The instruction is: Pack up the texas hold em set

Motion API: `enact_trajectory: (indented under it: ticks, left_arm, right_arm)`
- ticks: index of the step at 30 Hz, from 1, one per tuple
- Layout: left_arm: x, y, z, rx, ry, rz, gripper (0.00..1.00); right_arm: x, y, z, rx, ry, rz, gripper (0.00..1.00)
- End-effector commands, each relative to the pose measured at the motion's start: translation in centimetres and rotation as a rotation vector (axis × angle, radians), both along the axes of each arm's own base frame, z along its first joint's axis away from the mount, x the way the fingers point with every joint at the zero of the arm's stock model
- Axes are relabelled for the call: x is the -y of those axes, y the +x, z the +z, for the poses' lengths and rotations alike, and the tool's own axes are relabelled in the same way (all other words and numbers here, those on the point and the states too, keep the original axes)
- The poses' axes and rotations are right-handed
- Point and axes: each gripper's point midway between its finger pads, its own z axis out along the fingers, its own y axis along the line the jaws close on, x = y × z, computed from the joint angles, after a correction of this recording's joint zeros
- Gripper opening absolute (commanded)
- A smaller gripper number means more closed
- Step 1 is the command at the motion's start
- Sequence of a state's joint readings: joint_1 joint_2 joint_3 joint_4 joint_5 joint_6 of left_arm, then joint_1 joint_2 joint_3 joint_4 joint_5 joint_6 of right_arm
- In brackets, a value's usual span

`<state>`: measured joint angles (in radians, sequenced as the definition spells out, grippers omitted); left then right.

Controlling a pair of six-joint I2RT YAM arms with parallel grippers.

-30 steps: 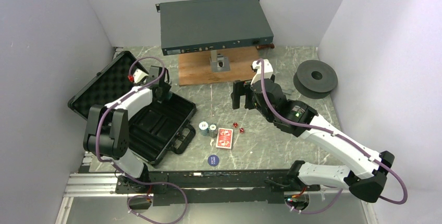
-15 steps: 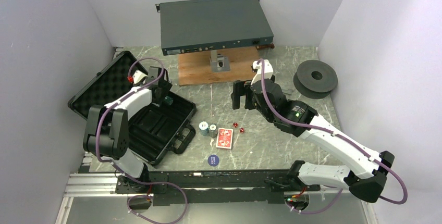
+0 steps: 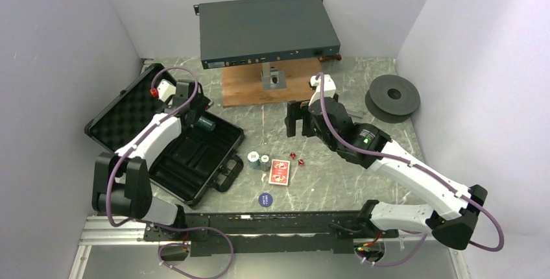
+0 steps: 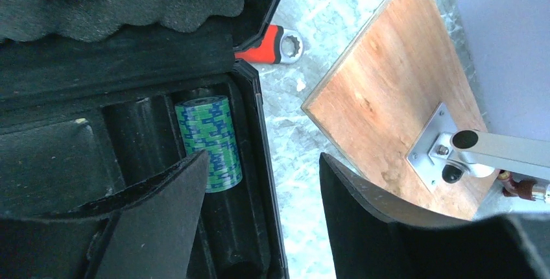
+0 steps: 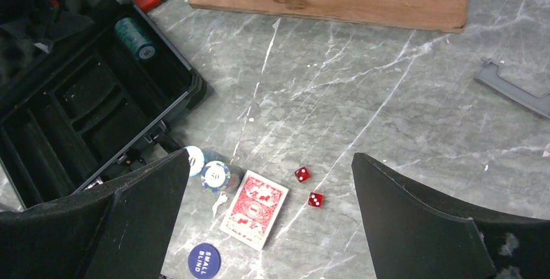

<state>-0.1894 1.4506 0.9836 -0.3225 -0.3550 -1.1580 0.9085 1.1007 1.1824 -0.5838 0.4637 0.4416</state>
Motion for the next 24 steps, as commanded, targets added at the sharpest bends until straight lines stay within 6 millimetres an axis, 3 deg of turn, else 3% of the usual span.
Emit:
enact_trajectory:
  ticks: [1,11,13,15,18,24]
  left_arm:
    - [-1.3,-1.3,2.1,0.032,0.078,-0.006,0.68]
    - [-3.9,-6.0,6.9,0.162,0.188,-0.035,0.9]
    - [-4.0,-6.7,7.9,0.188,0.222,-0.08,0.99]
    - [-4.2,-7.8,8.5,0.188,0.248,-0.115,1.0]
    - [-3.6,-9.3,9.7,0.205,0.267,-0.218,1.0]
    - [-0.4,-12.6,12.2,0.309,0.321,-0.537,1.0]
  right_arm:
    - [-0.1,0.4,1.9,0.027,0.033,-0.014,1.0]
    - [0.2,0.2,1.6,0.011,0.041,-0.031,1.0]
    - [0.2,0.0,1.7,0.019,0.044,-0.018,1.0]
    - [-0.2,-0.2,1.7,0.023,0.052,0.013,1.0]
    - [-1.2,-0.6,1.5,0.02,0.054,0.085,1.0]
    - [-3.7,-1.8,1.0,-0.001,0.041,0.254,1.0]
